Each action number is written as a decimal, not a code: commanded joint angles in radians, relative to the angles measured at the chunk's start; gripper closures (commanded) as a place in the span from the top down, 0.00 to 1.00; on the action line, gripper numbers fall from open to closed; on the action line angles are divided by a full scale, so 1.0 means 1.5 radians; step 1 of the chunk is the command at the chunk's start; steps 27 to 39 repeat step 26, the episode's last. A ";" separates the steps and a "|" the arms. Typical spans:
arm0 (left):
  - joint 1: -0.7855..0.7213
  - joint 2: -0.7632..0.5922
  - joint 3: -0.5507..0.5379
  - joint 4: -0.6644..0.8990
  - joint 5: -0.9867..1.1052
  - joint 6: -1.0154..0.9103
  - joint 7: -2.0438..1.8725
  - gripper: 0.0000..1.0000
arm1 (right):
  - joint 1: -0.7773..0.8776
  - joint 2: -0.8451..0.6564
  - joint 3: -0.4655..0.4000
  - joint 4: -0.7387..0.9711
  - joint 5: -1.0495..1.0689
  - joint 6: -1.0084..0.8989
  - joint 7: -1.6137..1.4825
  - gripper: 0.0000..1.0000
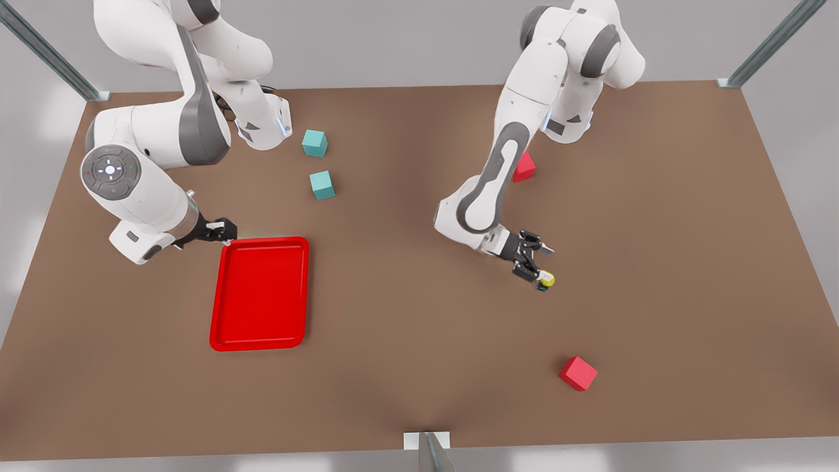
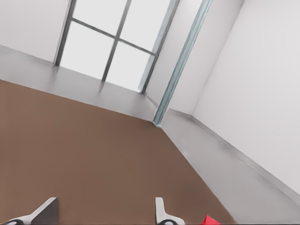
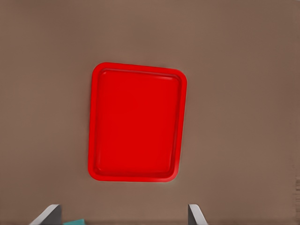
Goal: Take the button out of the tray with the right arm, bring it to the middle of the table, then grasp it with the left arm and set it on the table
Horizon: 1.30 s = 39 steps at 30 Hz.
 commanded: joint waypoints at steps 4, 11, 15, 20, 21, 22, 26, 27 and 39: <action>0.266 -0.049 0.005 0.222 -0.815 -0.161 1.891 1.00 | -0.006 0.008 -0.002 -0.001 -0.005 0.012 0.007 1.00; 0.430 -0.370 -0.074 0.198 -0.647 -0.129 1.969 1.00 | -0.001 0.063 -0.001 0.001 0.003 0.121 0.008 1.00; 0.422 -0.373 -0.074 0.182 -0.647 -0.125 1.969 1.00 | -0.001 0.066 -0.001 0.001 0.002 0.121 0.007 1.00; 0.421 -0.373 -0.074 0.178 -0.647 -0.129 1.969 1.00 | 0.000 0.066 -0.001 0.000 0.002 0.130 0.007 1.00; 0.421 -0.373 -0.074 0.178 -0.647 -0.129 1.969 1.00 | 0.000 0.066 -0.001 -0.001 0.002 0.130 0.007 1.00; 0.421 -0.373 -0.074 0.178 -0.646 -0.130 1.969 1.00 | 0.000 0.066 -0.001 -0.002 0.002 0.130 0.007 1.00; 0.421 -0.373 -0.074 0.178 -0.646 -0.130 1.970 1.00 | 0.002 0.066 -0.001 -0.003 0.002 0.130 0.007 1.00; 0.421 -0.373 -0.074 0.178 -0.646 -0.130 1.970 1.00 | 0.002 0.066 -0.001 -0.003 0.002 0.130 0.007 1.00; 0.421 -0.373 -0.074 0.178 -0.646 -0.130 1.970 1.00 | 0.002 0.066 -0.001 -0.003 0.002 0.130 0.007 1.00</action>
